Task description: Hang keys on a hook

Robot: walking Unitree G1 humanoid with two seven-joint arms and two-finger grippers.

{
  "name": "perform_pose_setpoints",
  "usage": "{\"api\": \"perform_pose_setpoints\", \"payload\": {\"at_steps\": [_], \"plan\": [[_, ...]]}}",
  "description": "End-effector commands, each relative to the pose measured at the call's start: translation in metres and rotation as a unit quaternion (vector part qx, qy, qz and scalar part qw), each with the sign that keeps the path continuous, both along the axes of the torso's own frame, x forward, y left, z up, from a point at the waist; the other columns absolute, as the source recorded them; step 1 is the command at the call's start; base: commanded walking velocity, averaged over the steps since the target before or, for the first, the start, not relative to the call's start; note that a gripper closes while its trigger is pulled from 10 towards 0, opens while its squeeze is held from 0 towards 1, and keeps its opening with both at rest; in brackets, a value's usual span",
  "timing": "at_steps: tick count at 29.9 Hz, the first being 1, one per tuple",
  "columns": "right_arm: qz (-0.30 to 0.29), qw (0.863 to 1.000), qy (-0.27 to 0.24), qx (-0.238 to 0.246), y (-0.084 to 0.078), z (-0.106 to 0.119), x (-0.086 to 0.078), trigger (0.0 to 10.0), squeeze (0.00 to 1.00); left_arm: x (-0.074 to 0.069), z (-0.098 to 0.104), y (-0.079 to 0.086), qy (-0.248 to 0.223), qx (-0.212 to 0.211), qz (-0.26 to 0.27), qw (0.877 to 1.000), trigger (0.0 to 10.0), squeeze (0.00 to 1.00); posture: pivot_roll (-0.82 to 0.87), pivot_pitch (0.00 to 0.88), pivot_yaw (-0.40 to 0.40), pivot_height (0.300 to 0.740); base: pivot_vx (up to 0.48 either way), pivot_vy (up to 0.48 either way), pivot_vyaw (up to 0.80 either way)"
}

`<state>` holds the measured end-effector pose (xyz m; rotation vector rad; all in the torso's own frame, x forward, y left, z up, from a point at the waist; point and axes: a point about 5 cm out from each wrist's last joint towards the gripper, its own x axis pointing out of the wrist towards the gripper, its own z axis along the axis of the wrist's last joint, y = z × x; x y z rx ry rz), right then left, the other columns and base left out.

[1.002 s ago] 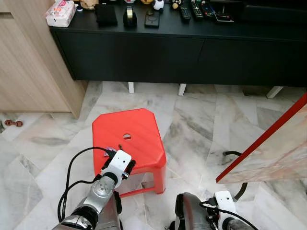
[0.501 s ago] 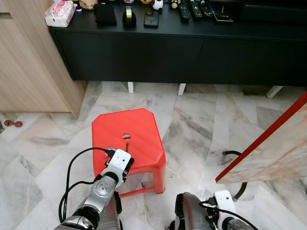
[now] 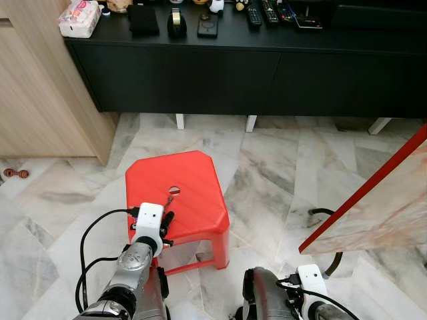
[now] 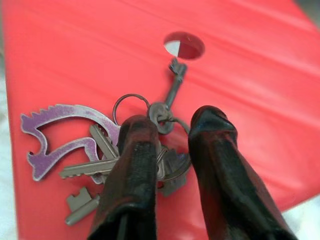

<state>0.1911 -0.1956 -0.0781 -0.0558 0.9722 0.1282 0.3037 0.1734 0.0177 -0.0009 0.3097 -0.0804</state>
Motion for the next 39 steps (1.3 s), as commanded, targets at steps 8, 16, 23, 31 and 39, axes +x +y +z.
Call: {"api": "perform_pose_setpoints", "payload": {"at_steps": [8,16,23,31,39], "plan": [[-0.008,0.998,0.056,-0.006,-0.002,-0.013,-0.026,10.0,0.0,-0.011,-0.012,0.007,0.029,-0.111,0.039,0.993,10.0,0.0,-0.04,0.188,-0.1,0.602,0.0,0.0,0.0],[-0.007,0.998,0.055,-0.007,-0.001,-0.012,-0.025,10.0,0.0,-0.017,-0.017,0.013,0.036,-0.09,0.034,0.995,10.0,0.0,-0.03,0.183,-0.1,0.602,0.0,0.0,0.0],[-0.006,0.998,0.055,-0.007,-0.001,-0.012,-0.024,10.0,0.0,-0.023,-0.023,0.019,0.056,-0.077,0.062,0.994,10.0,0.0,-0.03,0.18,-0.102,0.602,0.0,0.0,0.0],[-0.007,0.998,0.055,-0.008,-0.002,-0.012,-0.024,10.0,0.0,-0.015,-0.014,0.021,0.021,-0.229,0.109,0.967,10.0,0.0,-0.03,0.18,-0.104,0.602,0.0,0.0,0.0],[-0.007,0.999,0.053,-0.007,-0.001,-0.012,-0.023,10.0,0.0,-0.014,-0.01,0.026,-0.001,-0.307,0.128,0.943,10.0,0.0,-0.03,0.174,-0.102,0.602,0.0,0.0,0.0]]}}
